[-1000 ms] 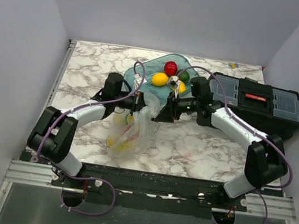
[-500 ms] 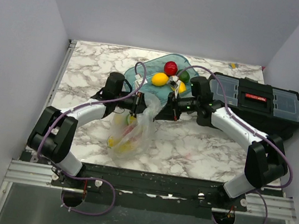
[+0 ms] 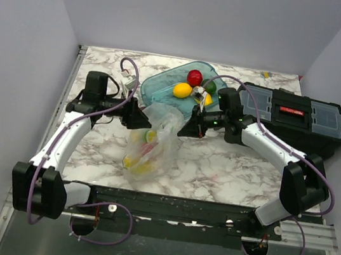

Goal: Place the fake fruits into the plastic bag and tie a complex knot

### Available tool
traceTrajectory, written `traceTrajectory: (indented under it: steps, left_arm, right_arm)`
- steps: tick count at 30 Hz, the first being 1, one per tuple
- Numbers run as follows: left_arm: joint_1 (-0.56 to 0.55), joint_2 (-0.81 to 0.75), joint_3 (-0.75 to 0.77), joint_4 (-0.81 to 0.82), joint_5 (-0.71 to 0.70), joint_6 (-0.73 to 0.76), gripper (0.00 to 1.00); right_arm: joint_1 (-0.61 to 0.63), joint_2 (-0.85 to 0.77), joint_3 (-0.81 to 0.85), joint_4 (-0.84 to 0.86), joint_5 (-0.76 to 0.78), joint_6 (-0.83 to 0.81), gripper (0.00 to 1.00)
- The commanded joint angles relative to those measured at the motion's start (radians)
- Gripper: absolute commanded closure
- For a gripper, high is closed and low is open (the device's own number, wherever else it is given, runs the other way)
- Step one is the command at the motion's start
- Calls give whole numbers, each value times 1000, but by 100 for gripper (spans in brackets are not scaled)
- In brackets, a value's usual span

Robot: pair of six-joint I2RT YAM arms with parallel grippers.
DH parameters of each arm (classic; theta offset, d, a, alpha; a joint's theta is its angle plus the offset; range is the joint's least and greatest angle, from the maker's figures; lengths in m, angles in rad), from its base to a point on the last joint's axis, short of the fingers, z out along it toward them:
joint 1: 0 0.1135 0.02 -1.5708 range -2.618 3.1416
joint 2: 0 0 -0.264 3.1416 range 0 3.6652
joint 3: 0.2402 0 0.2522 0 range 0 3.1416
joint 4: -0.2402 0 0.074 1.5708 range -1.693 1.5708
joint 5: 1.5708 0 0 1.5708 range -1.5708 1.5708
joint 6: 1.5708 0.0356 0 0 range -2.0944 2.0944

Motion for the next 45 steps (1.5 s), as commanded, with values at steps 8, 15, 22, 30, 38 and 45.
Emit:
traceTrajectory:
  steps: [8,15,22,30,38,45]
  left_arm:
    - [-110,-132,108,-374,-74,251,43]
    - [-180,-56,143,-292,-97,98,46]
    - [-202,-15,139,-209,-157,-49,62]
    - [-202,-15,109,-125,-119,-107,82]
    - [-221,16,118,-170,-96,-66,88]
    - [-100,-24,97,-269,-122,15,100]
  right_arm:
    - [7,-30,-9,45,0,26,99]
    - [11,-44,-20,42,2,19,99]
    - [11,-47,-20,50,-12,18,99]
    - [11,-43,-20,50,-20,12,99]
    - [10,-44,-17,47,-13,2,99]
    - [-23,-64,-8,-106,58,-167,99]
